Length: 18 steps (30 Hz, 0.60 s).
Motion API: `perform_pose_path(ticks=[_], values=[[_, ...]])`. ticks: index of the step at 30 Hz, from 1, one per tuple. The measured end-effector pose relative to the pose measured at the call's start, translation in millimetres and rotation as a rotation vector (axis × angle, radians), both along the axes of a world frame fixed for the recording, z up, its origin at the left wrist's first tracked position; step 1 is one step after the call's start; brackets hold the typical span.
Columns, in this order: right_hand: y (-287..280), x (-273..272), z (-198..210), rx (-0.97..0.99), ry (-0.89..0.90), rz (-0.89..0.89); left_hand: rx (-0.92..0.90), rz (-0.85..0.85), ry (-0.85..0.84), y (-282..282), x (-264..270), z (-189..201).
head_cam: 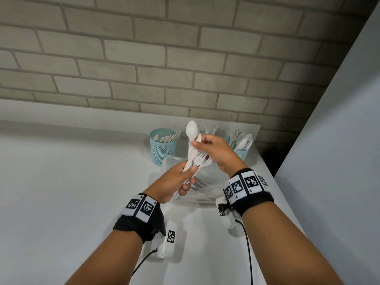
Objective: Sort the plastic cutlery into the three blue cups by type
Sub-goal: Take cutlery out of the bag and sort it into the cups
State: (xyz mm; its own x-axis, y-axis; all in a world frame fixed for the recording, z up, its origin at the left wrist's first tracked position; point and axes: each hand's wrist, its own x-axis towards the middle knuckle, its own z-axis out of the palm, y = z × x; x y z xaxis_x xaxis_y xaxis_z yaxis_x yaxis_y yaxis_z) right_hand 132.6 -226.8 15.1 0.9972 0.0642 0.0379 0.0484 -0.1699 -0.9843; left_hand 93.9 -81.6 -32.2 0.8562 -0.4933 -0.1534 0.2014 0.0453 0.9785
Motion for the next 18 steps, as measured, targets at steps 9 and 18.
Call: perform_pose_path(ticks=[9, 18], values=[[-5.2, 7.8, 3.1, 0.021, -0.004, -0.169, 0.008, 0.078, 0.019, 5.4, 0.3, -0.3], [16.9, 47.7, 31.8, 0.227, -0.185, -0.459, -0.001, 0.391, -0.015, 19.8, 12.5, 7.6]])
